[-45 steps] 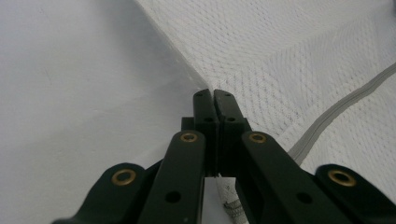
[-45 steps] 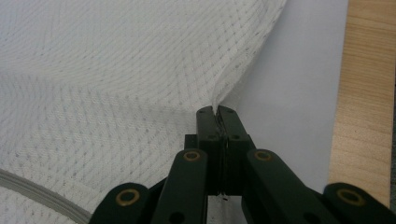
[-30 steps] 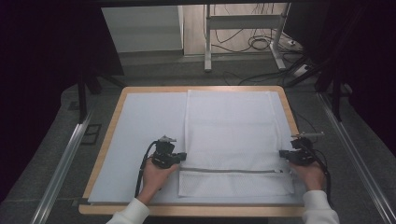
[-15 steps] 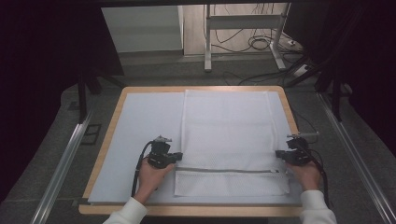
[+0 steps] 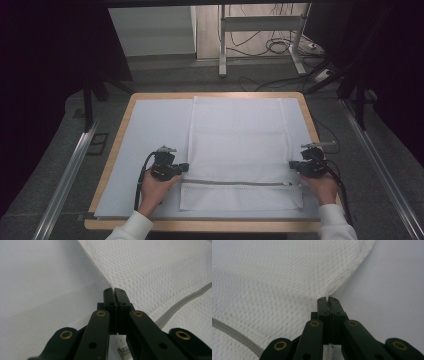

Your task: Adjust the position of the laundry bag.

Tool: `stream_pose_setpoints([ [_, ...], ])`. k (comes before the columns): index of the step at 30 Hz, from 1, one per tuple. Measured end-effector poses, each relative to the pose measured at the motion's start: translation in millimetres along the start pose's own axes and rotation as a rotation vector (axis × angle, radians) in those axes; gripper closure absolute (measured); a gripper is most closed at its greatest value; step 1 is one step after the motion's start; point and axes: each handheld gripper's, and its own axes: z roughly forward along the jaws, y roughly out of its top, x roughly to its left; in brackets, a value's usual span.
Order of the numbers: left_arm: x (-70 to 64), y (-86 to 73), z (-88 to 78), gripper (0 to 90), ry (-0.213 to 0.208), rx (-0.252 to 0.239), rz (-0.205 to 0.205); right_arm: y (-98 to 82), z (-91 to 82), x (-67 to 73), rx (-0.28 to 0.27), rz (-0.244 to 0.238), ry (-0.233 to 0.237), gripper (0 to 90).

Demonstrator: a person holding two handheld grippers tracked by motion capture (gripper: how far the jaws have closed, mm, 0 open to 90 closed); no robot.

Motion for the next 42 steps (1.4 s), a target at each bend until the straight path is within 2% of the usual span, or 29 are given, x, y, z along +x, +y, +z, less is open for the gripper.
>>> stream_pose_setpoints([
  [19,15.2,-8.6,-11.0,89.7,0.015,0.008,-0.013,2.7,5.9,15.1,0.004,-0.016,0.04,88.0],
  [30,25.9,-12.8,-18.6,89.7,0.025,0.007,-0.033,3.5,11.7,24.0,0.008,-0.025,0.072,88.0],
  [42,34.3,-18.7,-24.5,89.6,0.037,0.007,-0.049,5.9,15.8,35.8,0.006,-0.048,0.074,87.9],
])
